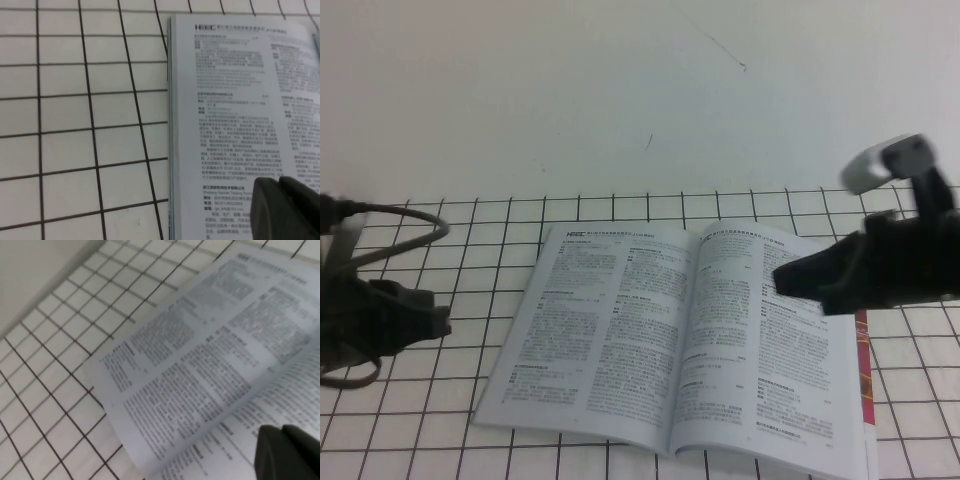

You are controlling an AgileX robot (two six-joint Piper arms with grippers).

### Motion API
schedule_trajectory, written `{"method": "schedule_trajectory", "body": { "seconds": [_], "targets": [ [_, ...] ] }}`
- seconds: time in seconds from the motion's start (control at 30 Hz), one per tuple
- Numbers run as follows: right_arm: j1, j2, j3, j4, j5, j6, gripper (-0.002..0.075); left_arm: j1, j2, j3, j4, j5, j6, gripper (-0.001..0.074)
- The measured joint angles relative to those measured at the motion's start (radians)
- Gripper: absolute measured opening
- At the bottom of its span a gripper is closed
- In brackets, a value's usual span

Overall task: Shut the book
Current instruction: 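Close the open booklet and leave it lying on the table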

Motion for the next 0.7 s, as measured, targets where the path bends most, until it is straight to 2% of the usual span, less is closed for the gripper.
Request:
{"method": "schedule_trajectory", "body": {
  "seconds": [0.1, 0.17, 0.3, 0.47, 0.7],
  "targets": [
    [0.081, 0.153, -0.07, -0.003, -0.05, -0.017, -0.0003, 0.0, 0.129, -0.035, -0.085, 0.001, 0.089, -0.0004],
    [0.102, 0.24, -0.111, -0.018, -0.069, -0.014, -0.0003, 0.0, 0.204, -0.04, -0.173, -0.038, 0.151, -0.0004],
    [0.107, 0.391, -0.187, -0.053, -0.09, 0.023, -0.0003, 0.0, 0.32, -0.045, -0.345, -0.118, 0.301, -0.0004],
    [0.107, 0.47, -0.234, -0.109, -0.085, 0.055, -0.0003, 0.0, 0.459, -0.048, -0.567, -0.167, 0.498, -0.0004],
    [0.107, 0.518, -0.253, -0.31, -0.094, 0.227, -0.0003, 0.0, 0.648, -0.131, -0.798, -0.145, 0.685, -0.0004]
  ]
}}
